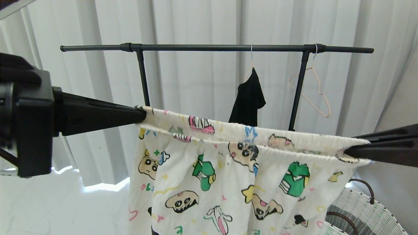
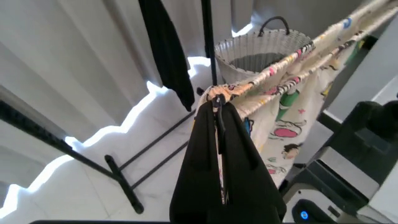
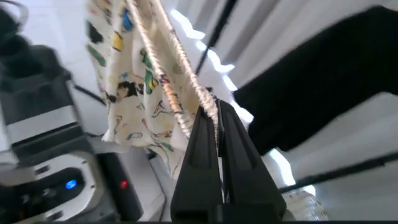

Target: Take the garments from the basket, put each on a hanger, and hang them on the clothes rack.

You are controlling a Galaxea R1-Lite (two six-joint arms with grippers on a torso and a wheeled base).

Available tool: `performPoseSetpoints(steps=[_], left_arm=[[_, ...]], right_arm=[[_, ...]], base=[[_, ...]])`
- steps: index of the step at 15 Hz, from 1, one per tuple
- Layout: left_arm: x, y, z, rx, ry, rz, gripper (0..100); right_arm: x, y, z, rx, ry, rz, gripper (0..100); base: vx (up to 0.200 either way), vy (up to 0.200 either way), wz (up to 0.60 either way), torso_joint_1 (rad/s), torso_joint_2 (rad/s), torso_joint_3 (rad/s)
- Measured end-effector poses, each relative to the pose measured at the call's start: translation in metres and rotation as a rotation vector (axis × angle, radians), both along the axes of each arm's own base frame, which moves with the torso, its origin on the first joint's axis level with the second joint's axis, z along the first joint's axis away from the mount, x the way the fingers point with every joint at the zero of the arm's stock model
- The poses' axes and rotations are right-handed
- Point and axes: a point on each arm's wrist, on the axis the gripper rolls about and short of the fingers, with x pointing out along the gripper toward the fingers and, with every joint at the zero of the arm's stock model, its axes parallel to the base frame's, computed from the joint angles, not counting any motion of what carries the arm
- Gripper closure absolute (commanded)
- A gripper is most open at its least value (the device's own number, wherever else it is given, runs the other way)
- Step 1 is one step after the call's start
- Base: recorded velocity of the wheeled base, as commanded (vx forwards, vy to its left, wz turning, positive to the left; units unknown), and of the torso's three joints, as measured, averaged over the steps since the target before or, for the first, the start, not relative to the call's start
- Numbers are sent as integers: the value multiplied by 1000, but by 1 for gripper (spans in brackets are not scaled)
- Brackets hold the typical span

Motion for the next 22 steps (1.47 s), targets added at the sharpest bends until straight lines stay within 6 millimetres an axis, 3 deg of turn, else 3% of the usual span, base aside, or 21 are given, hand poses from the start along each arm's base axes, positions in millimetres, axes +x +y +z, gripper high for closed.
performPoseSetpoints(steps=[5, 12, 17, 22], left_arm=[[18, -22, -1, -22, -48, 0, 100], [21, -26, -13, 21, -23, 34, 100], [-16, -1, -34, 71, -38, 50, 100], [-58, 12, -50, 126, -124, -13, 100]], right_arm=[[-18, 6, -4, -2, 10, 127, 100], [-15, 4, -7, -14, 7, 80, 100], [24, 7, -6, 98, -104, -126, 100], [62, 40, 2, 190, -191, -133, 100]], base=[[0, 0, 0, 0, 0, 0], [0, 0, 0, 0, 0, 0], [0, 0, 0, 0, 0, 0], [0, 0, 0, 0, 0, 0]])
